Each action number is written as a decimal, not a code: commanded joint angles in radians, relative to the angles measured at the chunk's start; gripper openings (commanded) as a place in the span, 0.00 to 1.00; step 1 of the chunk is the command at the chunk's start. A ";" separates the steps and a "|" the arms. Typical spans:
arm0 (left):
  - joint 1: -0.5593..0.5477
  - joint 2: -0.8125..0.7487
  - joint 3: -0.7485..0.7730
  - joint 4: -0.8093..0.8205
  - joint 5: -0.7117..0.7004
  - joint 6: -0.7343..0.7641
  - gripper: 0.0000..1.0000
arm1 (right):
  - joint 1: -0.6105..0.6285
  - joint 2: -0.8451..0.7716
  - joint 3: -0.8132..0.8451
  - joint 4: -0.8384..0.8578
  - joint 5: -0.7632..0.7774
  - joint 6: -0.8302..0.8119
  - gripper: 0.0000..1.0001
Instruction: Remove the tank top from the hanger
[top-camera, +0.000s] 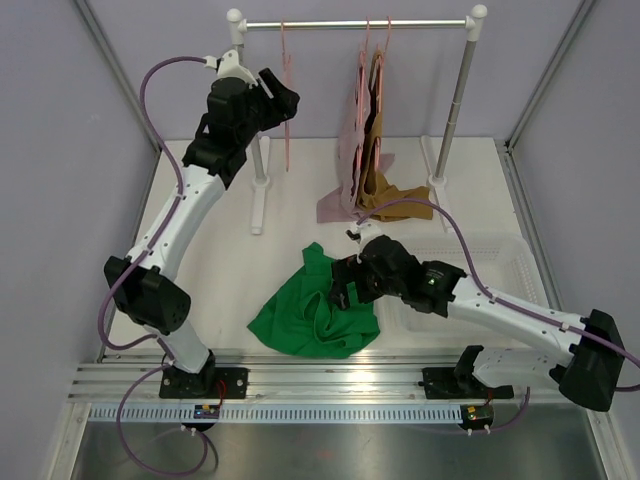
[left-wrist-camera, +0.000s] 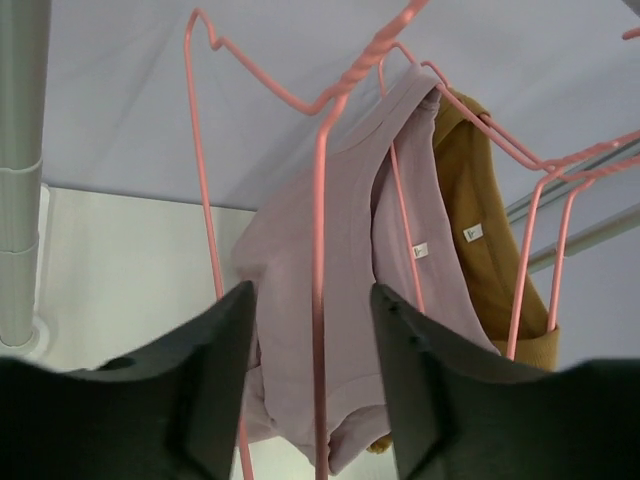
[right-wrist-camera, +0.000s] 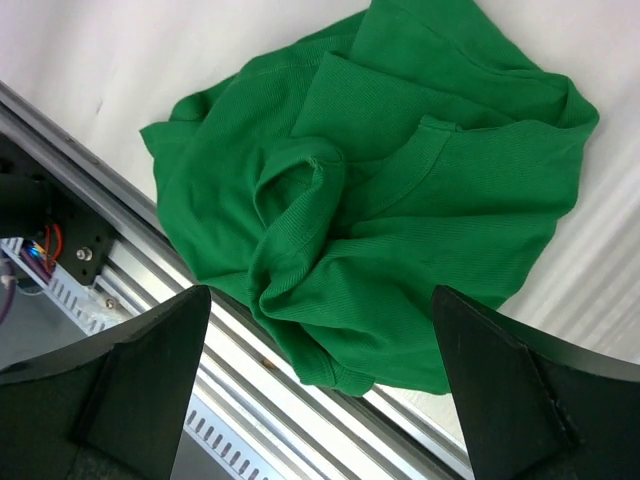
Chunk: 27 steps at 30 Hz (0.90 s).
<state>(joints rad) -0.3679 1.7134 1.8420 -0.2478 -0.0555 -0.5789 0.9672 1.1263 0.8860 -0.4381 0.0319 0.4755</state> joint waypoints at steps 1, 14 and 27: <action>0.004 -0.151 -0.024 0.071 0.003 0.001 0.68 | 0.022 0.053 0.063 0.036 0.009 -0.052 0.99; 0.004 -0.711 -0.438 -0.047 -0.121 0.043 0.99 | 0.195 0.556 0.238 -0.004 0.224 -0.103 0.99; 0.004 -1.107 -0.659 -0.407 -0.192 0.134 0.99 | 0.235 0.833 0.337 -0.008 0.263 -0.069 0.08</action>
<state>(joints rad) -0.3672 0.6506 1.2087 -0.5606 -0.2264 -0.4927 1.1931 1.9156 1.2339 -0.4229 0.2672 0.3870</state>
